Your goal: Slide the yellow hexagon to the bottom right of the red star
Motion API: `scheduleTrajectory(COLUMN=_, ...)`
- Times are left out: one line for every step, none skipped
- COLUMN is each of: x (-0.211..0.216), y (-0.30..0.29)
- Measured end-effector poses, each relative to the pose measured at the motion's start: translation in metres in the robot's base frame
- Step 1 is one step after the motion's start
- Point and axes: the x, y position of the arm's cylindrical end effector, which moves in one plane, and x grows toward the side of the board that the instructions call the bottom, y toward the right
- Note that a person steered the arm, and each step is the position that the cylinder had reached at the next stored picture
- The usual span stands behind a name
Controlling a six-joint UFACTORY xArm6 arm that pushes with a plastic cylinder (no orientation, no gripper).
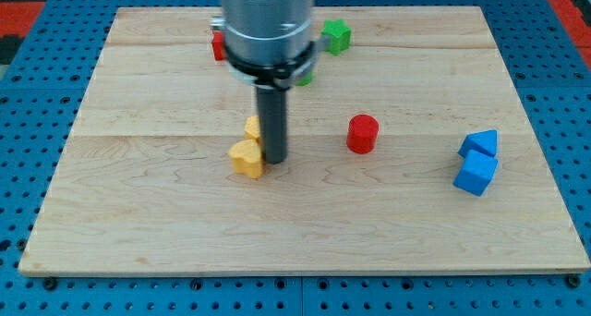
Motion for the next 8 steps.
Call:
scheduleTrajectory(x=-0.041, y=-0.046)
scheduleTrajectory(x=-0.047, y=-0.050)
scheduleTrajectory(x=-0.036, y=-0.002)
scheduleTrajectory(x=-0.045, y=0.011)
scheduleTrajectory(x=-0.064, y=-0.044)
scheduleTrajectory(x=-0.052, y=-0.053)
scheduleTrajectory(x=-0.091, y=-0.068)
scheduleTrajectory(x=-0.102, y=-0.062)
